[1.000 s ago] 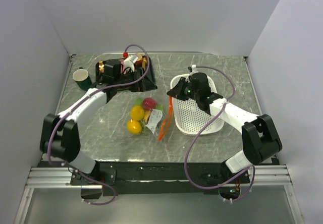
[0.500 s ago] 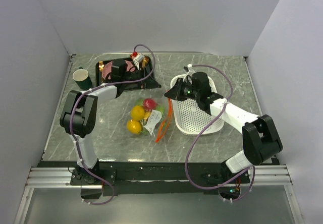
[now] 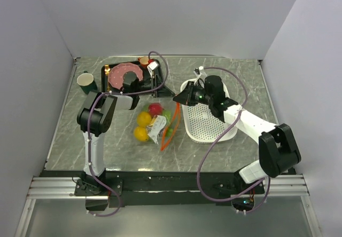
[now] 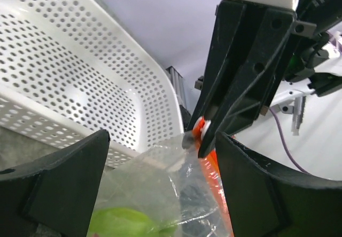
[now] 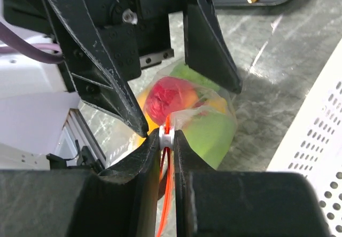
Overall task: Place the food in the zip-top bag and seal the zipper
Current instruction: Zip the zipper food storage bag at the center of the board.
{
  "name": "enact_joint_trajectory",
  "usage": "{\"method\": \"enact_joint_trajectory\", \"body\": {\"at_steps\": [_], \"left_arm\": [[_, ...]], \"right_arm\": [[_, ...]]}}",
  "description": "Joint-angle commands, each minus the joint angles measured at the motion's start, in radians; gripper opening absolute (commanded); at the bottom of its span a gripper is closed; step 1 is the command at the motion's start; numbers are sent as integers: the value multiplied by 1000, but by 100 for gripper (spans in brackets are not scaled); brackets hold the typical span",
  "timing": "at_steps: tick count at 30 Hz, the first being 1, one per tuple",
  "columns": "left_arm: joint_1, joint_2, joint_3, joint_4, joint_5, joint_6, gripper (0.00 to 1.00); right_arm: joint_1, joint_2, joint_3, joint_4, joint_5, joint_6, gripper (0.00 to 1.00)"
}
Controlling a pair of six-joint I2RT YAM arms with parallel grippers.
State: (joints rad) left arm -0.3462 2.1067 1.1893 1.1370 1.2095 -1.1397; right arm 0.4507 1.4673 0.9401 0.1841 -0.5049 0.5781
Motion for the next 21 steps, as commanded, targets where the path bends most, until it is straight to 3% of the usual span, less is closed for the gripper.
{"method": "enact_joint_trajectory", "body": {"at_steps": [1,7,16,18,21], "left_arm": [[1,-10,-28,291,45,-146,84],[-4,-24,-74,319,48,-157,80],[-48,-40,-20,190,56,-88,76],[-62,-50,-10,109,50,-28,74],[-77,-62,4,29,42,47,63]], "right_arm": [[-12,-84,-7,77,12,-6,15],[-21,-98,-18,86,17,-1,15],[-24,-82,-3,81,6,-3,15],[-26,-82,-4,81,11,-4,15],[-30,-82,-3,80,12,0,16]]}}
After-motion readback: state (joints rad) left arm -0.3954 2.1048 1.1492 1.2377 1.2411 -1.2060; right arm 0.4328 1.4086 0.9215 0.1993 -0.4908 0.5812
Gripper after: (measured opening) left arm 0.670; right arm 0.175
